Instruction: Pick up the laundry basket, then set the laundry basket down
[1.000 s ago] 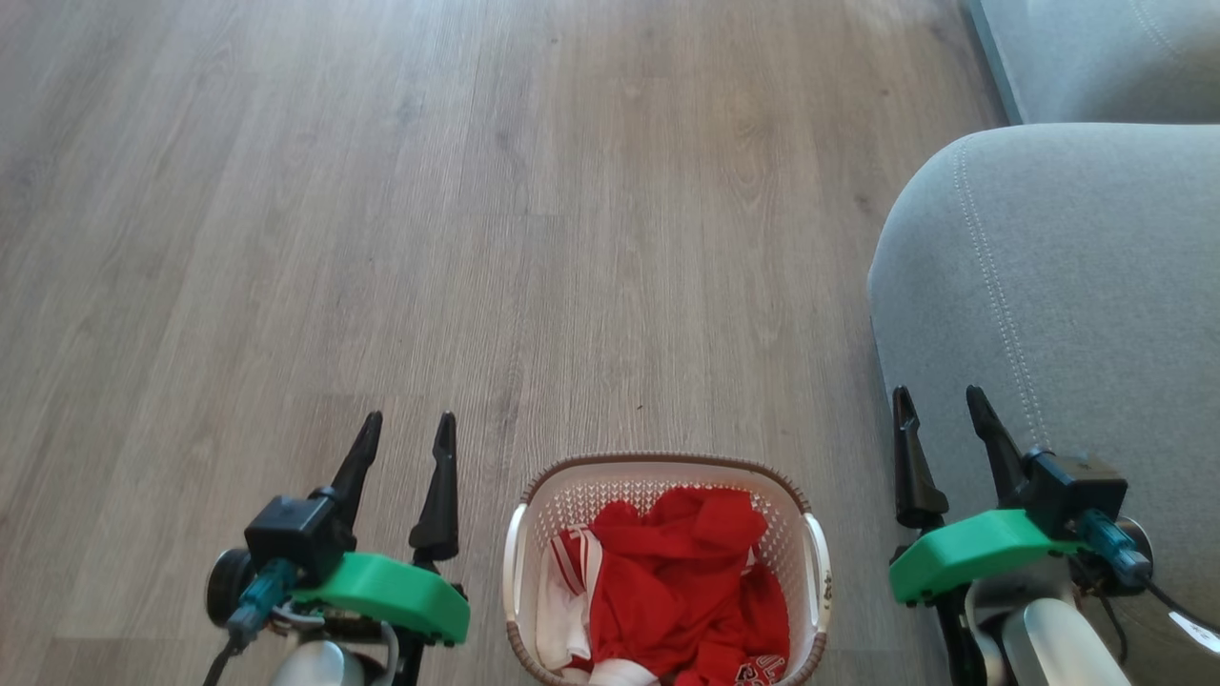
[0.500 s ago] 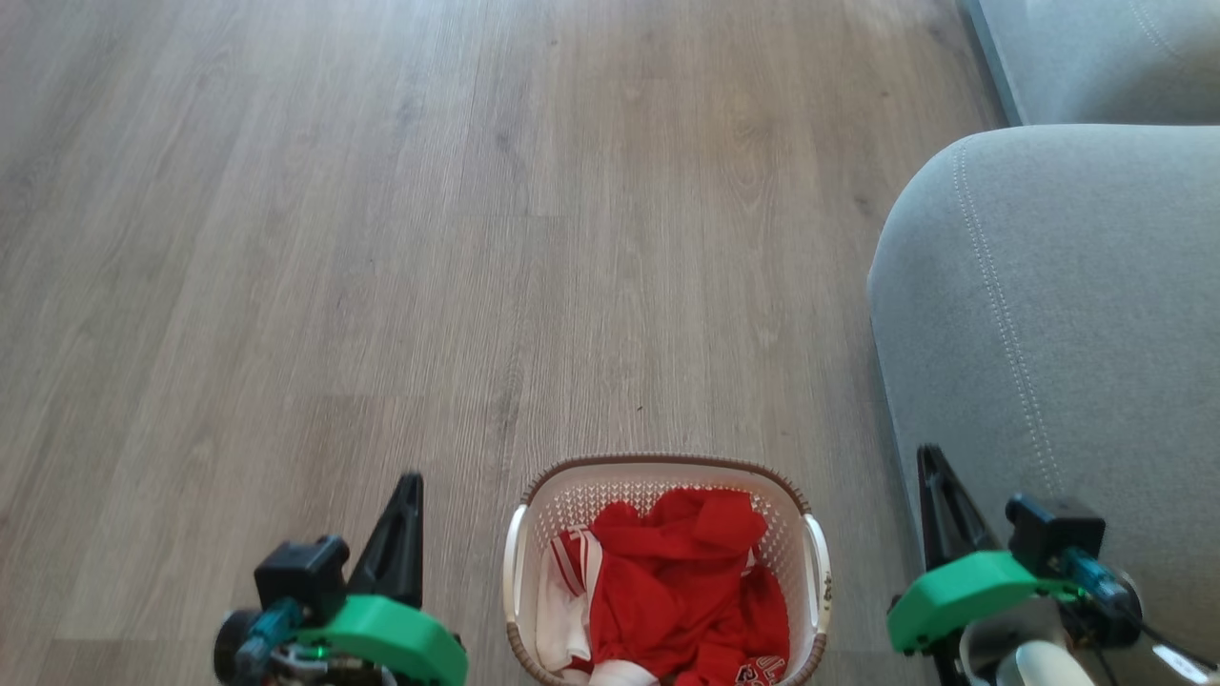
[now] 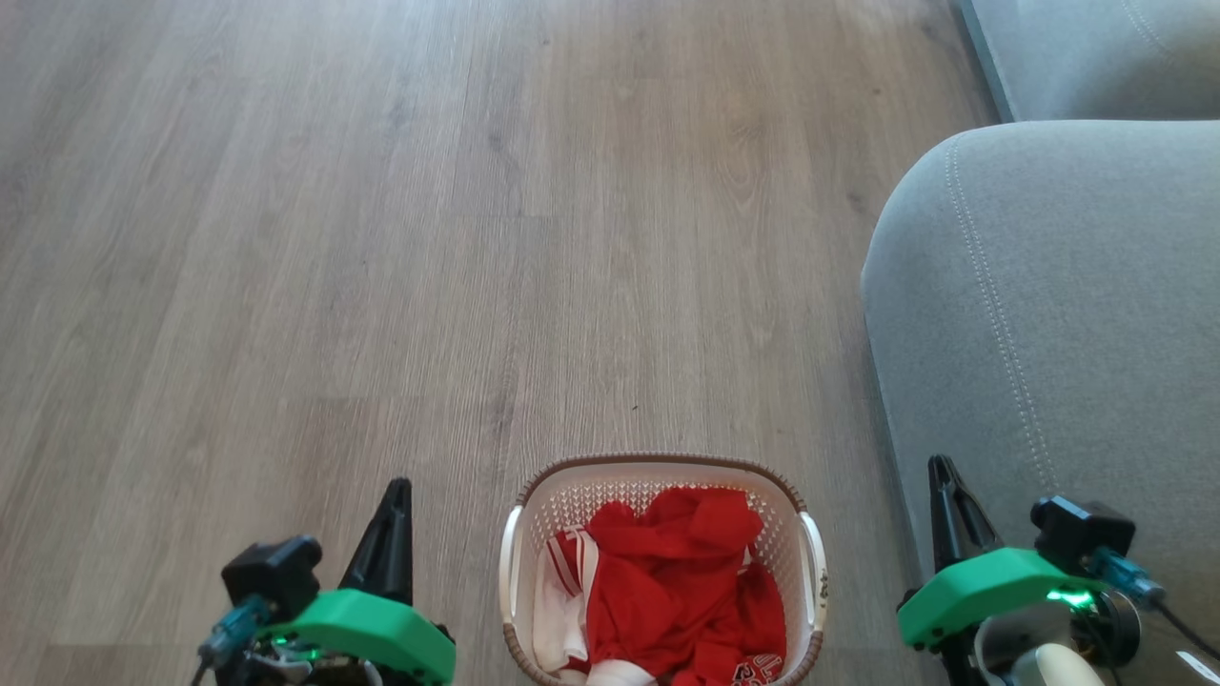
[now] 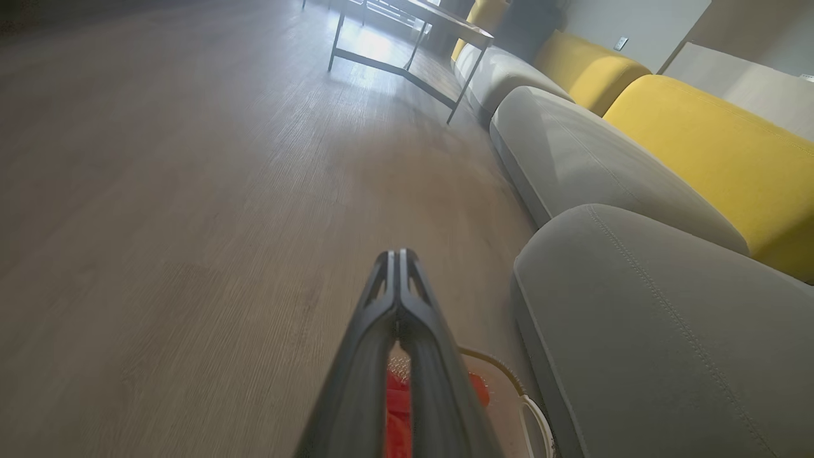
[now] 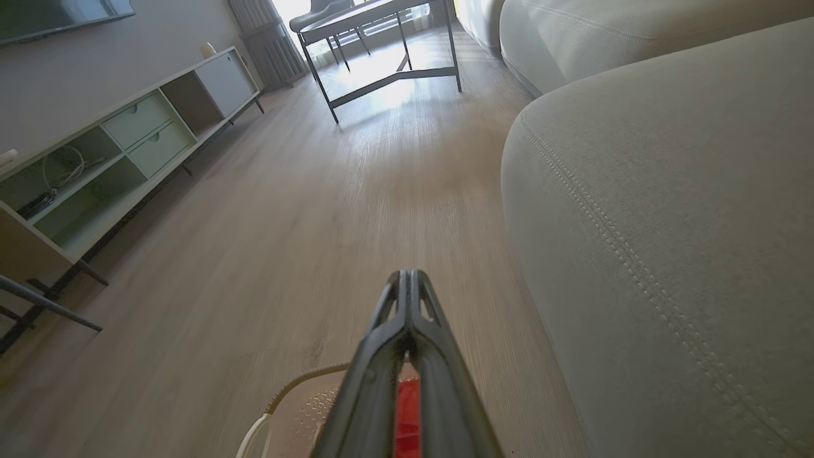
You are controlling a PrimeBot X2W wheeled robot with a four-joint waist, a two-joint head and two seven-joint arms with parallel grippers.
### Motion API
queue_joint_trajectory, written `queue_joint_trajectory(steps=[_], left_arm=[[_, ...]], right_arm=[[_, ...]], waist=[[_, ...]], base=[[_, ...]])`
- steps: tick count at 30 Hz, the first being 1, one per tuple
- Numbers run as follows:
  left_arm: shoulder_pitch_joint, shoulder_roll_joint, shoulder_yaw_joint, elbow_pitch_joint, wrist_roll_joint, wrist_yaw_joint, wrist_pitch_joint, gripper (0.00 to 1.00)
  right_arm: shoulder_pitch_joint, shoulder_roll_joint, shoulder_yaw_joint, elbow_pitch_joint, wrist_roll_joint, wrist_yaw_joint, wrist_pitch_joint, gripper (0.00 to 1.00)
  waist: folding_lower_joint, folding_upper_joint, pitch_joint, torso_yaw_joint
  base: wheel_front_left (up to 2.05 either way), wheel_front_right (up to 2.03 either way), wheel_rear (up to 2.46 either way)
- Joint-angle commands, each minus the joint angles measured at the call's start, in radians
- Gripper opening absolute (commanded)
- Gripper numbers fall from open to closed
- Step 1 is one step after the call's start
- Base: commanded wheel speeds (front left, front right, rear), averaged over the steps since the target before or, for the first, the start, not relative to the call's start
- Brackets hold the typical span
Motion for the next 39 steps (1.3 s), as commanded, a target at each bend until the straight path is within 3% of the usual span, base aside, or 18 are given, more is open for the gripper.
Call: queue_joint_trajectory(steps=[1, 39], left_arm=[[-0.056, 0.006, 0.021, -0.025, -0.021, -0.008, 0.003, 0.00], [-0.093, 0.018, 0.111, -0.007, -0.422, -0.038, 0.098, 0.00]], right_arm=[[-0.049, -0.008, -0.009, -0.031, 0.022, 0.001, 0.004, 0.00], [-0.067, -0.016, -0.068, -0.025, 0.425, 0.003, 0.100, 0.00]], waist=[[0.0000, 0.0000, 0.000, 0.000], [0.0000, 0.0000, 0.004, -0.025]], base=[[0.00, 0.00, 0.00], [0.00, 0.00, 0.00]])
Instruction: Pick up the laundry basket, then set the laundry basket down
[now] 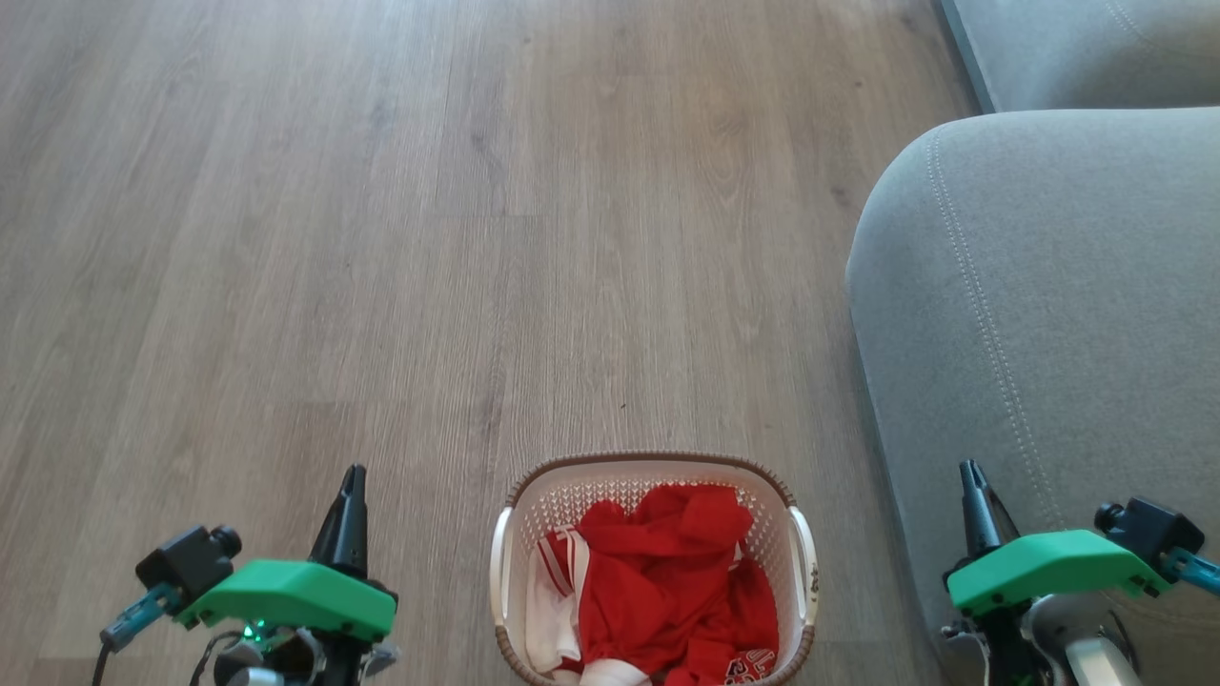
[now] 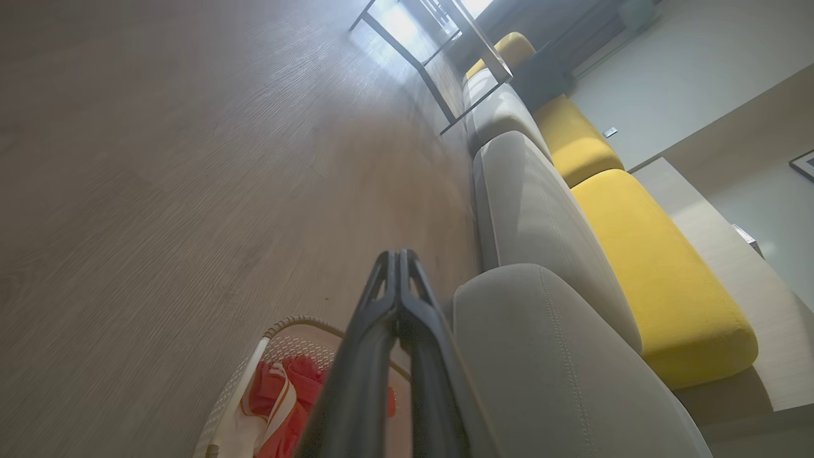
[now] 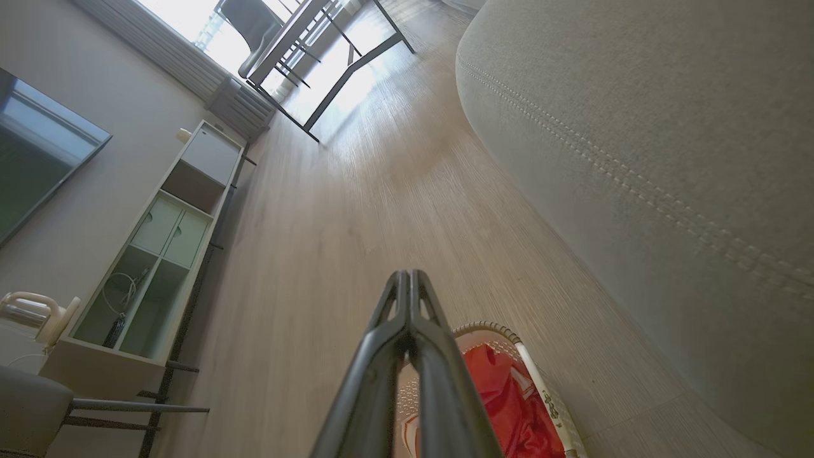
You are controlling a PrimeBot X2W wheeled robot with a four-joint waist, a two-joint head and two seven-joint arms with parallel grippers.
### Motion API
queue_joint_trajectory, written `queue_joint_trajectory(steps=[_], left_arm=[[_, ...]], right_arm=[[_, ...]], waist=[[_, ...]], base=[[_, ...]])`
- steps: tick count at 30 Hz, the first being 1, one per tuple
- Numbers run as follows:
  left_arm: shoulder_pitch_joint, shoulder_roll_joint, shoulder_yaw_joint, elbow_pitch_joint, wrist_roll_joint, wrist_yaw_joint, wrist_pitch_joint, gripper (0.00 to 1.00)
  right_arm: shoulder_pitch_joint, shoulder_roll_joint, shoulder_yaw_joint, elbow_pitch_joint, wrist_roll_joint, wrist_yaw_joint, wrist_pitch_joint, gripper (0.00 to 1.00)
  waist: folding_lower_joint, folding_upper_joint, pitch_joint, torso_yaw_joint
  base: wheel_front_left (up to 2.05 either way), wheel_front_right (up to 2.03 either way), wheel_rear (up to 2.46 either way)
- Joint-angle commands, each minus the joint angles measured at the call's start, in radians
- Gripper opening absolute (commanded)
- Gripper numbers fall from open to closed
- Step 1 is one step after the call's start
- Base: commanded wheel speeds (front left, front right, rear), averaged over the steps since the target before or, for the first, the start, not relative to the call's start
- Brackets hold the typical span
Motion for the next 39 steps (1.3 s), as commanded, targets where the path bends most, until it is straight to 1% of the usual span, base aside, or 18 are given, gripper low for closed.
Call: queue_joint_trajectory(steps=[1, 19, 39], left_arm=[[-0.053, 0.014, 0.027, -0.028, -0.023, -0.012, 0.005, 0.00], [-0.072, 0.015, 0.079, -0.019, -0.224, -0.027, 0.058, 0.00], [-0.091, 0.015, 0.134, -0.009, -0.423, -0.042, 0.114, 0.00]], right_arm=[[-0.053, -0.014, -0.002, -0.030, 0.025, 0.003, 0.005, 0.00], [-0.063, -0.015, -0.037, -0.027, 0.228, 0.004, 0.058, 0.00], [-0.073, -0.014, -0.074, -0.023, 0.430, 0.005, 0.112, 0.00]], waist=[[0.0000, 0.0000, 0.000, -0.001], [0.0000, 0.0000, 0.002, -0.013], [0.0000, 0.0000, 0.004, -0.026]], base=[[0.00, 0.00, 0.00], [0.00, 0.00, 0.00], [0.00, 0.00, 0.00]])
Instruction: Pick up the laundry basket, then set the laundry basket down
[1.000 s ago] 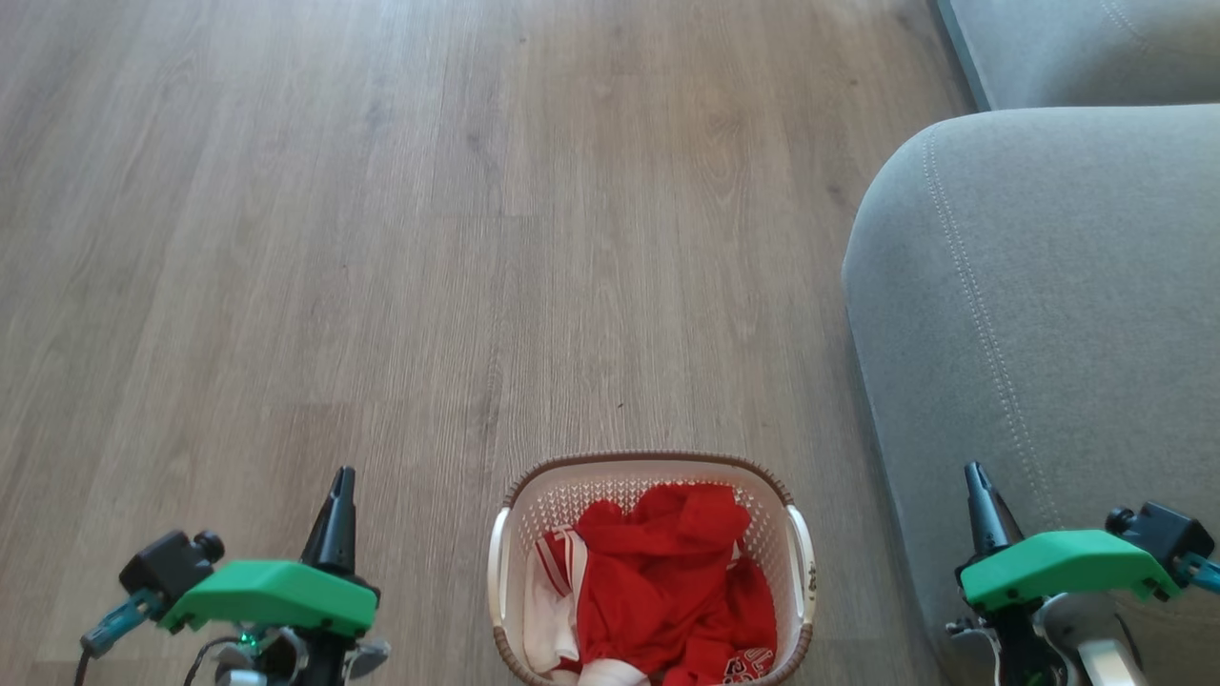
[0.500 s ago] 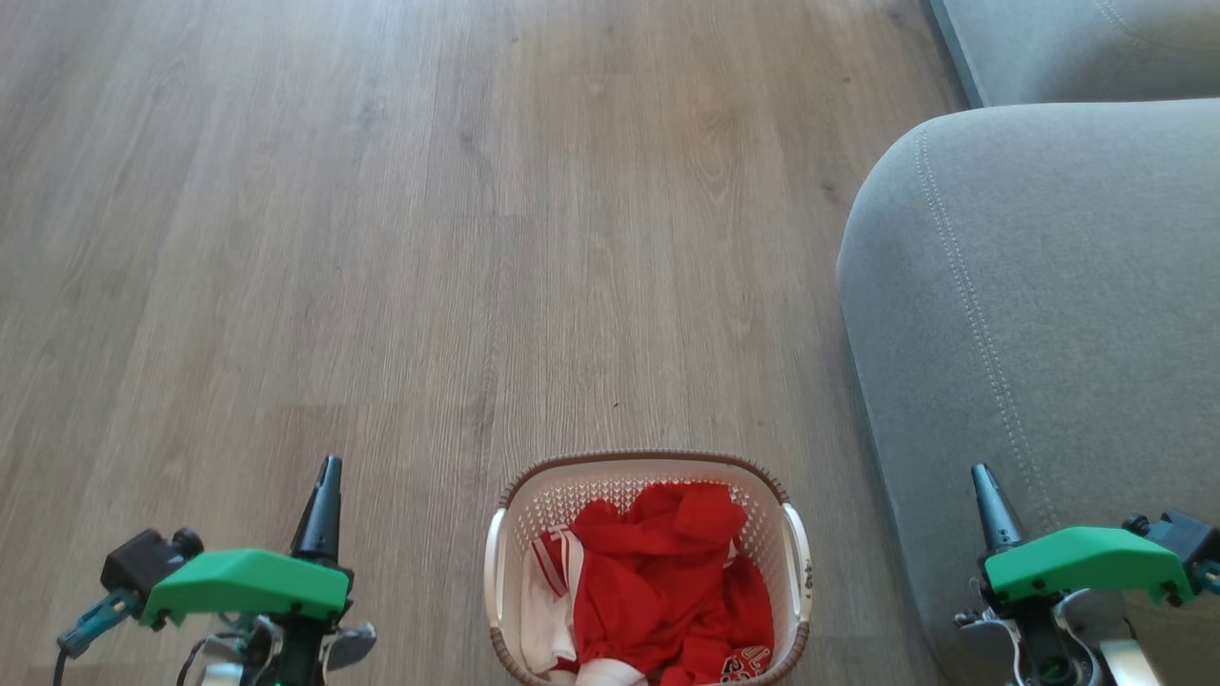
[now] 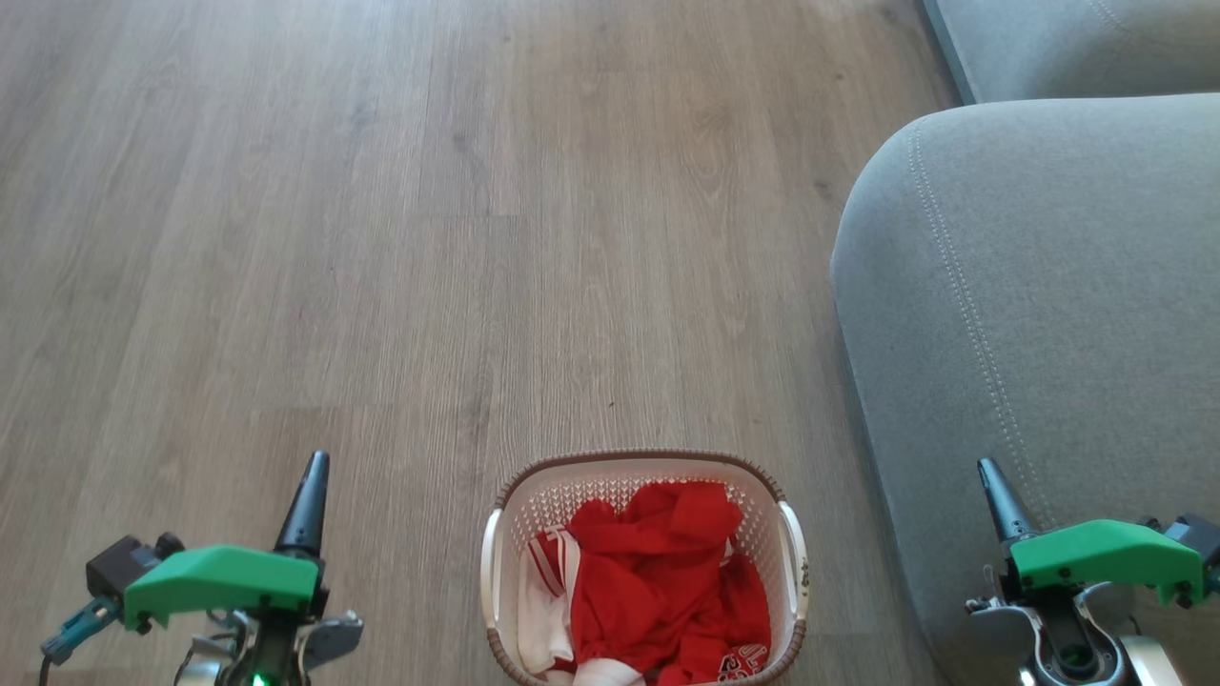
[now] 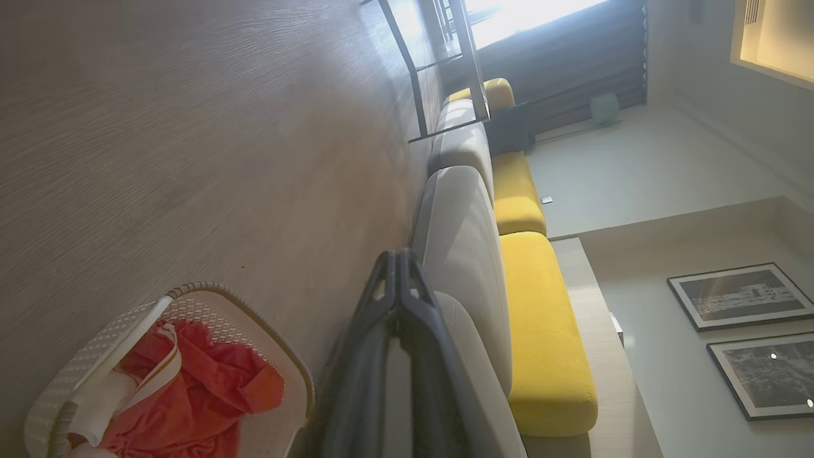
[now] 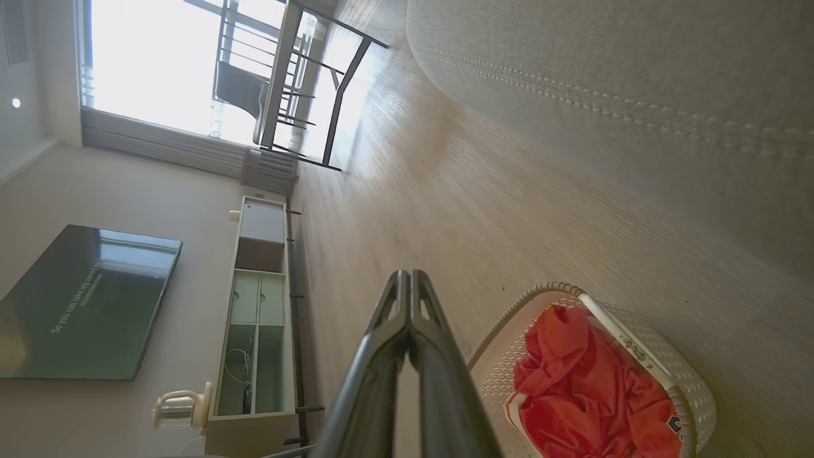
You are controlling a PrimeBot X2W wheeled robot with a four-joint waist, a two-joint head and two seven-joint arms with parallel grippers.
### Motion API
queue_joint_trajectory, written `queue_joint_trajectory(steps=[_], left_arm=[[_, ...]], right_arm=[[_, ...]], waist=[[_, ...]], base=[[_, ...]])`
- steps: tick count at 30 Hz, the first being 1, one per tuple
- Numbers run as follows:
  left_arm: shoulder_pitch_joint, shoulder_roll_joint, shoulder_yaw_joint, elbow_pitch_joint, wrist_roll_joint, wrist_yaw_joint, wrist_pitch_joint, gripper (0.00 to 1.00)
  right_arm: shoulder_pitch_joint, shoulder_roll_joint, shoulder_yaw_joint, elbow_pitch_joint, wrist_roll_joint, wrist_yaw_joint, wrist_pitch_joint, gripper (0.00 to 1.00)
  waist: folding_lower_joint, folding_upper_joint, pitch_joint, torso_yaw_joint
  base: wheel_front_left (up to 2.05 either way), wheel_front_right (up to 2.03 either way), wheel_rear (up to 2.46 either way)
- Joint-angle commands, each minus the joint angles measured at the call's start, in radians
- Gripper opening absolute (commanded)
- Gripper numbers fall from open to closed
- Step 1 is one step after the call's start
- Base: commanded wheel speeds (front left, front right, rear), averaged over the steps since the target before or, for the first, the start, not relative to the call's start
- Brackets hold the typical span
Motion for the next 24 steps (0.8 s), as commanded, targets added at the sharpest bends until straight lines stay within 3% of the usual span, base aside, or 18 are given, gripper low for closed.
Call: queue_joint_trajectory(steps=[1, 24], left_arm=[[-0.063, 0.015, 0.039, -0.024, -0.027, -0.010, 0.010, 0.00], [-0.086, 0.013, 0.107, -0.012, -0.266, -0.028, 0.080, 0.00]], right_arm=[[-0.052, -0.014, 0.007, -0.031, 0.028, 0.005, 0.010, 0.00], [-0.065, -0.011, -0.040, -0.027, 0.271, 0.006, 0.078, 0.00]], waist=[[0.0000, 0.0000, 0.000, -0.001], [0.0000, 0.0000, 0.002, -0.016]], base=[[0.00, 0.00, 0.00], [0.00, 0.00, 0.00]])
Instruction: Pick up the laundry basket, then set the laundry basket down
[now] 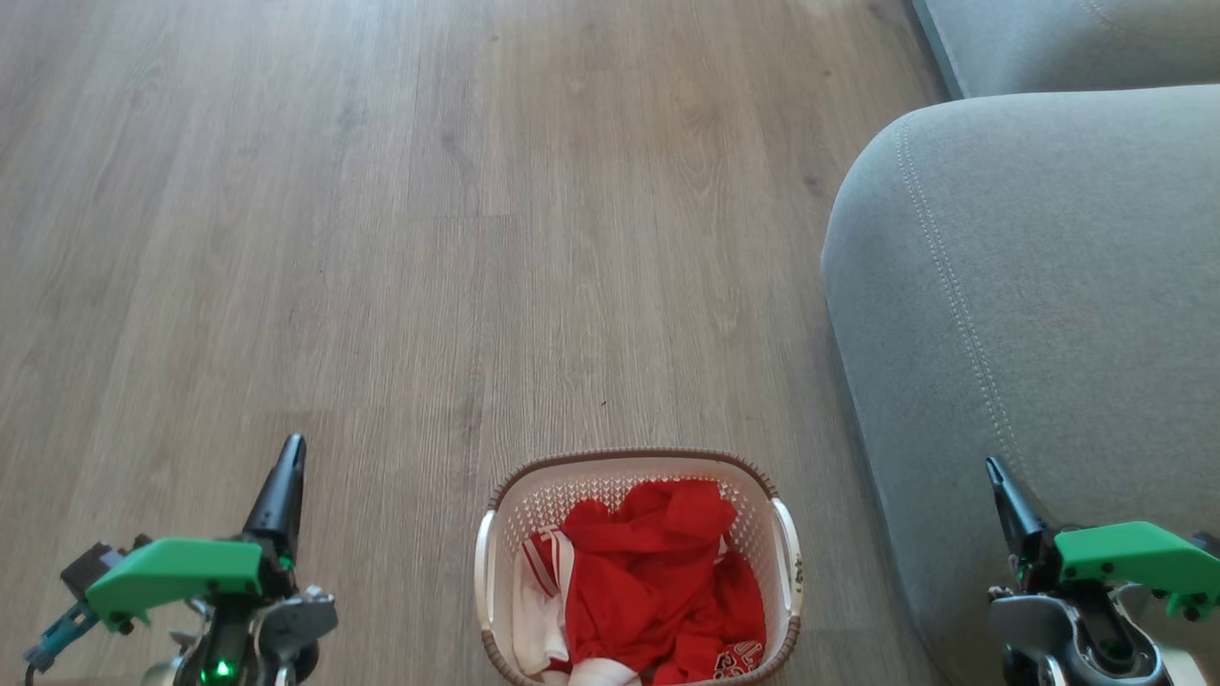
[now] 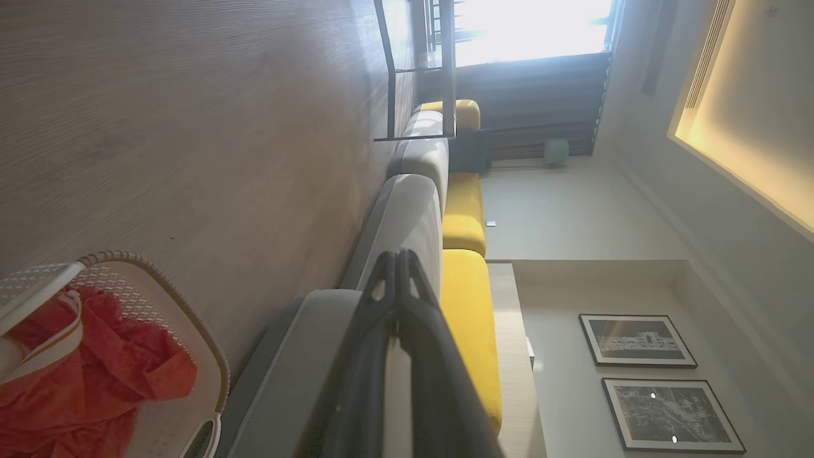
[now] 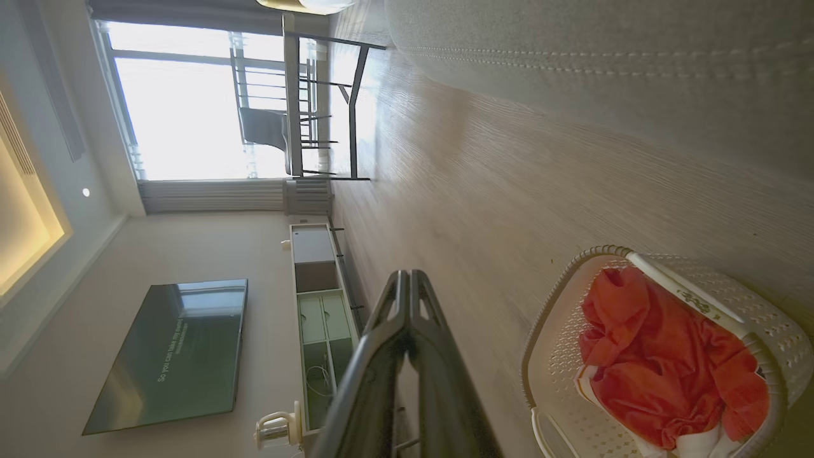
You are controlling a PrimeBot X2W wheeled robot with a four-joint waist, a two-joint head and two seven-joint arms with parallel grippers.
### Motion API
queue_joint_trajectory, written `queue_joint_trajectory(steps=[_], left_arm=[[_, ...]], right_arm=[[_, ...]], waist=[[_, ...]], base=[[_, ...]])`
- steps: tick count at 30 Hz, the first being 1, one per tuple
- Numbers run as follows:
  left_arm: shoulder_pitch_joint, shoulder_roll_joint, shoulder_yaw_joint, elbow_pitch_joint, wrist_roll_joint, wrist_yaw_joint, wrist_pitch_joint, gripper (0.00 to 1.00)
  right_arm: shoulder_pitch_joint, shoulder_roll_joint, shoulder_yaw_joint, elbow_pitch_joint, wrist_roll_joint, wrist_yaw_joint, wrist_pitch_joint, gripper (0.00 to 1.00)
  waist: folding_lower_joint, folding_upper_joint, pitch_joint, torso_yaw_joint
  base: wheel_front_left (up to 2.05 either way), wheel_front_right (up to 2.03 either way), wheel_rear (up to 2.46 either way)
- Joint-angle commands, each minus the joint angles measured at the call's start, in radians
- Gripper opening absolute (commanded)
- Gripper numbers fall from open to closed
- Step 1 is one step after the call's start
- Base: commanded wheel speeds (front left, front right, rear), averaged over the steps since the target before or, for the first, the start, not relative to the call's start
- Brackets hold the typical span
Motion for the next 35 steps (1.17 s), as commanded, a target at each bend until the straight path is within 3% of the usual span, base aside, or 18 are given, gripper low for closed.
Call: queue_joint_trajectory(steps=[1, 8, 35], left_arm=[[-0.059, 0.013, 0.044, -0.029, -0.029, -0.011, 0.012, 0.00], [-0.066, 0.012, 0.065, -0.026, -0.099, -0.016, 0.033, 0.00], [-0.067, 0.006, 0.074, -0.025, -0.092, -0.016, 0.040, 0.00]], right_arm=[[-0.061, -0.011, 0.009, -0.031, 0.031, 0.006, 0.010, 0.00], [-0.065, -0.010, -0.005, -0.030, 0.102, 0.007, 0.030, 0.00], [-0.065, -0.005, -0.013, -0.029, 0.096, 0.007, 0.036, 0.00]], waist=[[0.0000, 0.0000, 0.000, -0.001], [0.0000, 0.0000, 0.001, -0.005], [0.0000, 0.0000, 0.001, -0.005]], base=[[0.00, 0.00, 0.00], [0.00, 0.00, 0.00], [0.00, 0.00, 0.00]])
